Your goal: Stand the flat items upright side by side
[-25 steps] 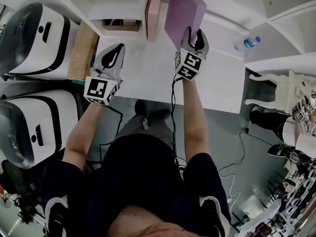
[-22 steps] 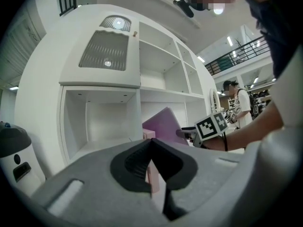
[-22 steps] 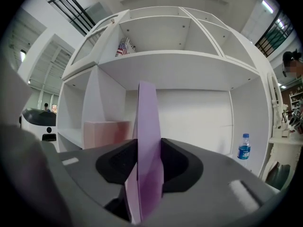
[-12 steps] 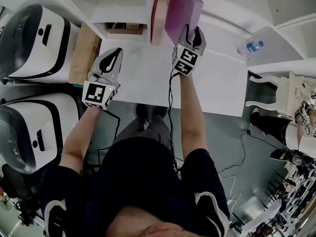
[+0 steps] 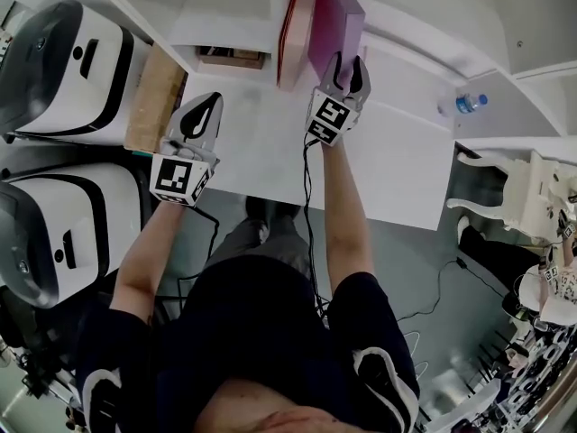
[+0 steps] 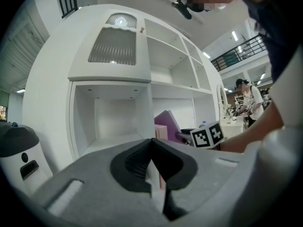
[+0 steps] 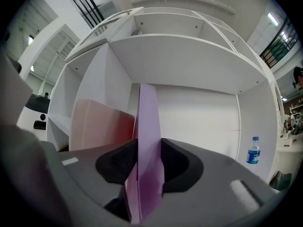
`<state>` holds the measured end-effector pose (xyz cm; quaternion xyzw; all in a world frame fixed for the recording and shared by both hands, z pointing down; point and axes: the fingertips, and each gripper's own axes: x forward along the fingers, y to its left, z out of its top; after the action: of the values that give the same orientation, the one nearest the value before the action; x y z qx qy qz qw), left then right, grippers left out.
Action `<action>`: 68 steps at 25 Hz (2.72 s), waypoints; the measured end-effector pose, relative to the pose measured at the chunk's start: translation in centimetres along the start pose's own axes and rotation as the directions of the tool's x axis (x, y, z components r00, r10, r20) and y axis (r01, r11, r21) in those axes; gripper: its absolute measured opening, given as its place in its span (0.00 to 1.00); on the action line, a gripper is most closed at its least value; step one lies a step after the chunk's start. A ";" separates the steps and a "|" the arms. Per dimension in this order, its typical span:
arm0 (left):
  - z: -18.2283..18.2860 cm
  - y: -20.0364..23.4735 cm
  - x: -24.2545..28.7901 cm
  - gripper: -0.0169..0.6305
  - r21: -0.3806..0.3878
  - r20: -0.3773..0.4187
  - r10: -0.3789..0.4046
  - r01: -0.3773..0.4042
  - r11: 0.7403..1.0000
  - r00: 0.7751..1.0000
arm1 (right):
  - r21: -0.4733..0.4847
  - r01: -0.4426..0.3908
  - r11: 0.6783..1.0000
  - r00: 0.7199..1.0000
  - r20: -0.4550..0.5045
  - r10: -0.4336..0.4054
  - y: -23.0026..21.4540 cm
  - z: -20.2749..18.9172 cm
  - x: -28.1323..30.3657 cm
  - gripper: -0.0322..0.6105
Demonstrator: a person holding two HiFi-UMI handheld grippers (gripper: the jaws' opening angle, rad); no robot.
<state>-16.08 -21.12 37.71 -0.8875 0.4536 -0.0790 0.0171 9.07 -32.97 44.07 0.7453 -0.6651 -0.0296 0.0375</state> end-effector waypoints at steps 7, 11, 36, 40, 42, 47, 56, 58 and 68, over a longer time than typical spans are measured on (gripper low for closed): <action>-0.7 0.4 -0.1 0.03 -0.009 -0.018 0.025 -0.026 1.000 1.000 | -0.049 -0.011 0.999 1.000 0.024 0.013 1.6 -1.3 -0.6 0.30; -1.1 0.6 -0.2 0.03 -0.015 -0.027 0.034 -0.035 0.999 0.999 | -0.070 -0.064 0.995 0.998 -0.017 0.063 2.7 -2.9 -0.9 0.31; -1.2 0.1 -0.4 0.03 -0.033 -0.020 0.046 -0.046 0.998 0.999 | -0.026 -0.309 0.951 0.932 -0.206 0.298 6.6 -6.6 -2.2 0.32; -1.3 0.2 -0.5 0.03 -0.035 -0.021 0.050 -0.051 0.998 0.999 | -0.036 -0.325 0.945 0.926 -0.215 0.310 6.5 -6.7 -2.3 0.33; -1.4 0.3 -0.5 0.03 -0.036 -0.022 0.052 -0.053 0.998 0.998 | -0.040 -0.331 0.943 0.923 -0.219 0.315 6.5 -6.7 -2.3 0.34; -1.3 0.3 -0.4 0.03 -0.035 -0.021 0.055 -0.056 0.998 0.998 | -0.045 -0.342 0.939 0.920 -0.221 0.324 6.6 -6.6 -2.5 0.36; -1.3 0.3 -0.5 0.03 -0.035 -0.019 0.058 -0.059 0.998 0.998 | -0.044 -0.331 0.943 0.925 -0.210 0.315 5.8 -6.2 -2.8 0.38; -1.4 0.3 -0.4 0.03 -0.036 -0.019 0.058 -0.058 0.998 0.998 | -0.046 -0.331 0.942 0.925 -0.211 0.315 5.8 -6.2 -2.7 0.38; -1.5 0.3 -0.4 0.03 -0.042 -0.021 0.057 -0.058 0.997 0.998 | -0.100 -0.331 0.938 0.928 -0.217 0.304 5.8 -6.3 -2.3 0.33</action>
<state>-16.77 -20.91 39.07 -0.8734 0.4808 -0.0775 -0.0037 3.68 -31.20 50.83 0.6225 -0.7664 0.0065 0.1583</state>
